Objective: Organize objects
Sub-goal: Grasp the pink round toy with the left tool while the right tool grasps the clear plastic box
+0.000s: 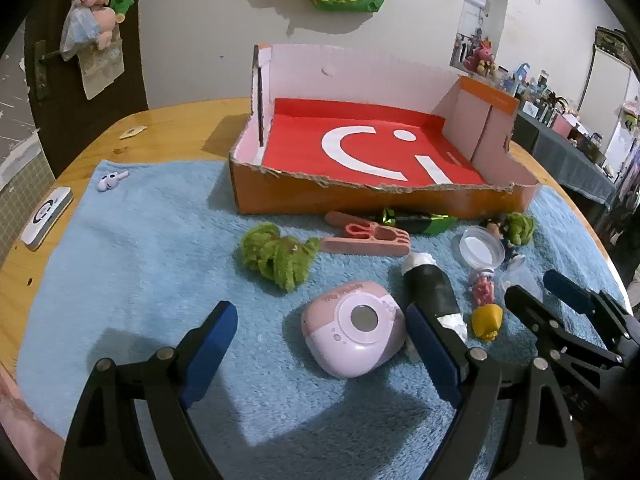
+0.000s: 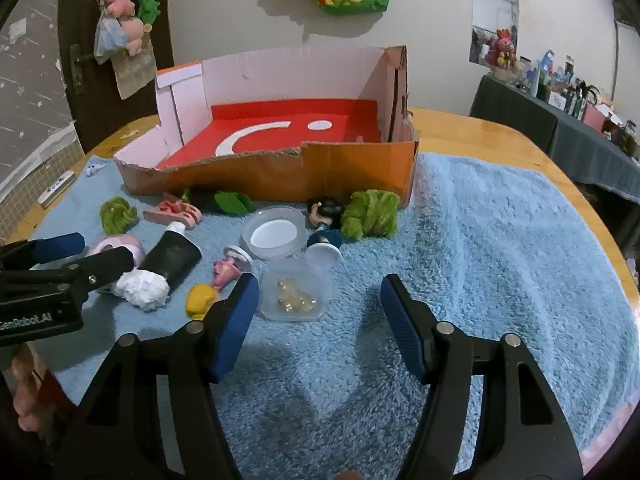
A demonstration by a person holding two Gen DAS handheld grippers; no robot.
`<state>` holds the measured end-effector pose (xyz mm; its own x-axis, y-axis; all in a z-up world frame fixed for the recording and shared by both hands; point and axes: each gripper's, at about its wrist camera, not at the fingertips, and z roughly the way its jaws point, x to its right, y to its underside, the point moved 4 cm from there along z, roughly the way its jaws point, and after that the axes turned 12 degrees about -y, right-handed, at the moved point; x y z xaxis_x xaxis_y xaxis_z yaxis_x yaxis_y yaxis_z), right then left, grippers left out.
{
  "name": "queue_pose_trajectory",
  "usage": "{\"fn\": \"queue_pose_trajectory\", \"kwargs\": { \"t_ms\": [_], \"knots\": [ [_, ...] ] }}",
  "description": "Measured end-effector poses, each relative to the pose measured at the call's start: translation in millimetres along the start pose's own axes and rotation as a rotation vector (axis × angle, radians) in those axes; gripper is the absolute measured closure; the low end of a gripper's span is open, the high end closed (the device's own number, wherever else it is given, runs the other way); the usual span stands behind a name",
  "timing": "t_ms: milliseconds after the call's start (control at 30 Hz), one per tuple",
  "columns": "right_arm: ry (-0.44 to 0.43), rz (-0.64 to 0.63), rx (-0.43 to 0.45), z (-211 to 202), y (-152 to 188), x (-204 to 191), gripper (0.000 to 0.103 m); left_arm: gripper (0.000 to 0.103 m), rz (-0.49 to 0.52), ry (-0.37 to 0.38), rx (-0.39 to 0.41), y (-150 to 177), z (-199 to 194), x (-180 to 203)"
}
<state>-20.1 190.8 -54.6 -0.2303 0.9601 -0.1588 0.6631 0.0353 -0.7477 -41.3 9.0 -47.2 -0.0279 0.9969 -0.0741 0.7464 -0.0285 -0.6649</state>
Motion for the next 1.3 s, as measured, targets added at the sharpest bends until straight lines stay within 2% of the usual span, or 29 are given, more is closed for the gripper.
{"fn": "queue_pose_trajectory", "kwargs": {
  "t_ms": [300,433,533,767,1233,1300],
  "knots": [
    [0.002,-0.015,-0.017,7.0,-0.2,0.4,0.049,0.014,-0.007,-0.006,-0.009,2.6,4.7,0.6],
    [0.003,-0.028,-0.024,9.2,-1.6,-1.5,0.050,0.015,0.009,-0.032,-0.025,6.2,11.2,2.4],
    [0.006,-0.035,-0.030,10.8,-2.1,-2.4,0.050,0.015,0.039,-0.061,-0.001,8.8,10.8,6.4],
    [-0.004,-0.047,-0.031,13.2,-2.2,-3.4,0.057,0.018,0.028,-0.046,0.000,6.9,11.3,3.0],
    [-0.013,-0.058,-0.064,14.0,-3.4,-2.2,0.057,0.023,0.028,-0.037,0.014,6.0,10.9,2.6],
    [-0.015,-0.052,-0.065,13.8,-3.5,-2.0,0.057,0.027,0.023,-0.038,0.018,5.7,10.6,1.4]
  ]
}}
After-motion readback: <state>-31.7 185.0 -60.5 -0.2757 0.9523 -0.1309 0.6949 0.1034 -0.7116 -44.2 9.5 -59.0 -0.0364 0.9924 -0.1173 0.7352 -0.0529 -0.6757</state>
